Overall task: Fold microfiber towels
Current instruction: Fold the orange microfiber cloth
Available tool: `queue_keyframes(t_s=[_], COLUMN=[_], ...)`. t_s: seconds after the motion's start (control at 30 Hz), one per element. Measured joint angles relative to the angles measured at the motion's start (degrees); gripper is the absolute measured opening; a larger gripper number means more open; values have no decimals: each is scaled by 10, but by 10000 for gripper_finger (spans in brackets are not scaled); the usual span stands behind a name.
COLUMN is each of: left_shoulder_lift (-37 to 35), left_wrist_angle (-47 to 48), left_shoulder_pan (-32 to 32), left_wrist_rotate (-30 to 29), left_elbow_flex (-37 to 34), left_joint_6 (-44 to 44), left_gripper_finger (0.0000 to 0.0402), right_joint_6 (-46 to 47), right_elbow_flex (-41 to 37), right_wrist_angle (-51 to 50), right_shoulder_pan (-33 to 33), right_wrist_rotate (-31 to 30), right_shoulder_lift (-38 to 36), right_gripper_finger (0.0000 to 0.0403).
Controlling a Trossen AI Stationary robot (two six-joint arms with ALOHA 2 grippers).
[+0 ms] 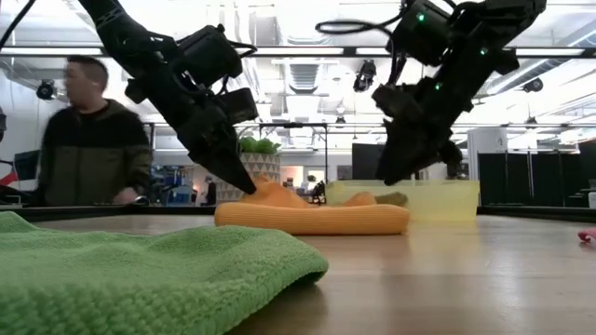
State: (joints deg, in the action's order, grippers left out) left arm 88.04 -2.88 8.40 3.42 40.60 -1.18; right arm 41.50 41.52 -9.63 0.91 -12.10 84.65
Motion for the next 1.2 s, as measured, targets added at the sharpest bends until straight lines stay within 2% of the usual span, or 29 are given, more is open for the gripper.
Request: queue_keyframes(t_s=[0.17,0.3,0.47,0.5,0.57,0.63,0.73,0.93,1.0,1.2], left_shoulder_lift=[-3,-13,-45,-50,-55,-55,-38,29,42,15], left_wrist_angle=[14,35,76,72,43,13,-15,-9,-8,59], left_shoulder_pan=[0,0,-6,-9,-16,-23,-35,-36,-36,-38], left_wrist_rotate=[0,-10,-117,-123,-111,-69,-38,-10,-9,-121], left_elbow_flex=[0,0,0,-1,-1,-1,3,15,15,17], left_joint_6=[-5,-17,-59,-59,-42,-8,32,35,31,-39], left_gripper_finger=[120,131,131,131,131,131,112,19,6,3], right_joint_6=[-40,-55,-53,-54,-54,-54,-55,-60,-60,-60], right_elbow_flex=[0,0,0,0,0,0,0,0,0,0], right_wrist_angle=[23,49,69,76,86,102,122,134,133,130], right_shoulder_pan=[-7,-23,-45,-48,-53,-56,-57,-57,-57,-57], right_wrist_rotate=[11,44,45,45,45,46,46,46,46,47], right_shoulder_lift=[-28,-29,-12,-9,1,13,26,36,36,35], right_gripper_finger=[122,127,127,127,125,121,115,106,103,96])
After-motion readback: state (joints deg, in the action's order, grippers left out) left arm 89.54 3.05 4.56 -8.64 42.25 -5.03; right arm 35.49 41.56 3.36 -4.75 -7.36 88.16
